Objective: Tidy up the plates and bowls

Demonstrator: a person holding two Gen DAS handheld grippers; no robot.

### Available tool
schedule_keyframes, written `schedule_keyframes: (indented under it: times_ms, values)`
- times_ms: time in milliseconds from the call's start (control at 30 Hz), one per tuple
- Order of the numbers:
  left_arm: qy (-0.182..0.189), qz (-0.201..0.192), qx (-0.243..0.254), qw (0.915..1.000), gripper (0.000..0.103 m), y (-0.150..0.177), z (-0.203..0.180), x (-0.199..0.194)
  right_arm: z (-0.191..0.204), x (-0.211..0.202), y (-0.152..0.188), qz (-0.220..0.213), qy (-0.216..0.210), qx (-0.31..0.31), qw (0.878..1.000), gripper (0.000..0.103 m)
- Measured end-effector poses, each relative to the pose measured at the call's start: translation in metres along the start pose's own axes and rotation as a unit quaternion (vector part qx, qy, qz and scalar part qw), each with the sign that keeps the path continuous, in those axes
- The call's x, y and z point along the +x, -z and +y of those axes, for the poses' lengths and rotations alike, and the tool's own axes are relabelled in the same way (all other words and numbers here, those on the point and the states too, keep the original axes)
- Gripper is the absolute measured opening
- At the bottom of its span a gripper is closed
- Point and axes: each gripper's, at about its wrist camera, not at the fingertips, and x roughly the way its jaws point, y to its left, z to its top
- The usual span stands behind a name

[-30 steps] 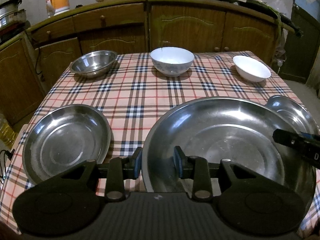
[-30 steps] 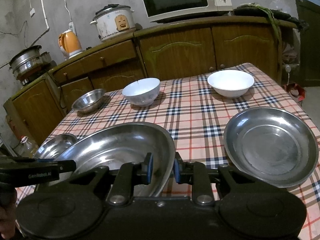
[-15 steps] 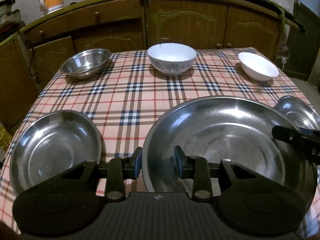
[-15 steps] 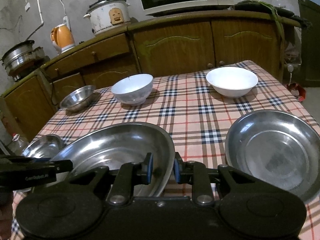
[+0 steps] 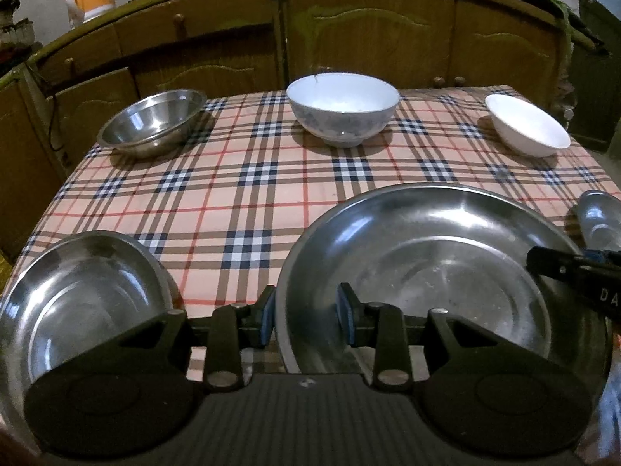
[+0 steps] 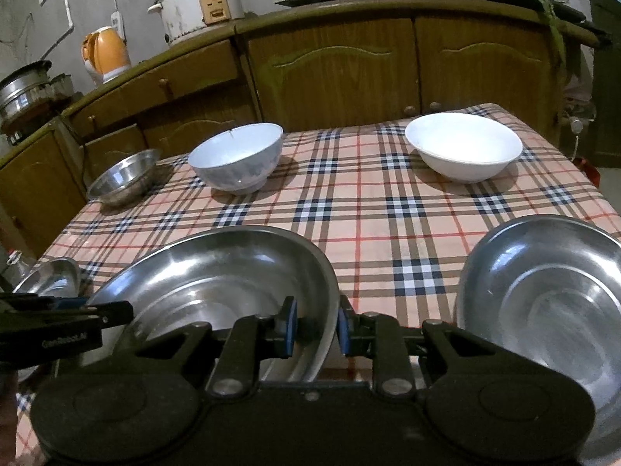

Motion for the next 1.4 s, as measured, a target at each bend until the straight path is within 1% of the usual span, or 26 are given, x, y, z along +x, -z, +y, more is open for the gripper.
schedule_keyframes:
  times_ms: [433, 533, 667, 733, 800, 867, 900, 933, 967, 1000, 1033, 1100, 1233, 1367, 1400]
  values:
    - [-0.005, -0.002, 0.007, 1.0000, 0.035, -0.001, 0.002, 0.026, -0.002, 0.031, -0.002, 0.015, 0.005, 0.002, 1.000, 0.029]
    - [-0.001, 0.001, 0.010, 0.9999, 0.044, 0.000, 0.001, 0.029, -0.001, 0.034, 0.001, 0.021, 0.001, 0.004, 1.000, 0.032]
    - [-0.001, 0.001, 0.011, 0.9999, 0.046, 0.001, 0.001, 0.027, 0.000, 0.033, 0.003, 0.019, 0.002, 0.004, 1.000, 0.034]
    - [-0.003, 0.000, 0.007, 1.0000, 0.053, 0.001, 0.003, 0.024, 0.000, 0.030, 0.004, 0.018, 0.012, 0.003, 1.000, 0.039]
    - [-0.003, -0.005, 0.003, 1.0000, 0.056, 0.000, 0.004, 0.019, 0.001, 0.024, 0.003, 0.009, 0.024, 0.000, 1.000, 0.049]
    - [-0.001, -0.006, -0.002, 1.0000, 0.058, -0.002, 0.005, 0.012, 0.001, 0.017, 0.002, 0.002, 0.038, 0.001, 0.999, 0.054]
    - [0.000, -0.005, -0.003, 1.0000, 0.062, -0.002, 0.006, 0.009, 0.001, 0.013, 0.002, -0.002, 0.041, 0.002, 0.999, 0.057]
    - [0.002, -0.004, -0.004, 1.0000, 0.066, -0.003, 0.005, 0.006, 0.002, 0.008, 0.001, -0.008, 0.041, 0.003, 0.999, 0.059]
    - [0.007, -0.004, -0.007, 0.9999, 0.068, -0.003, 0.006, 0.001, 0.003, 0.003, 0.001, -0.012, 0.041, 0.003, 0.999, 0.065]
    - [0.011, -0.005, -0.010, 0.9999, 0.071, -0.002, 0.006, -0.003, 0.005, -0.001, 0.000, -0.014, 0.037, 0.001, 0.999, 0.066]
    - [0.014, -0.004, -0.012, 0.9998, 0.072, -0.002, 0.006, -0.006, 0.007, -0.005, 0.000, -0.015, 0.032, -0.002, 0.999, 0.067]
    - [0.014, -0.006, -0.016, 0.9997, 0.075, -0.001, 0.007, -0.015, 0.013, -0.012, -0.001, -0.011, 0.028, -0.003, 1.000, 0.073]
    - [0.009, -0.006, -0.025, 0.9996, 0.084, 0.004, 0.010, -0.028, 0.024, -0.028, 0.001, -0.011, 0.024, -0.005, 1.000, 0.076]
    - [0.009, -0.006, -0.032, 0.9994, 0.088, 0.010, 0.016, -0.042, 0.035, -0.042, 0.005, -0.017, 0.022, -0.006, 1.000, 0.078]
    - [0.011, -0.008, -0.034, 0.9993, 0.092, 0.011, 0.018, -0.045, 0.039, -0.046, 0.006, -0.018, 0.019, -0.006, 1.000, 0.079]
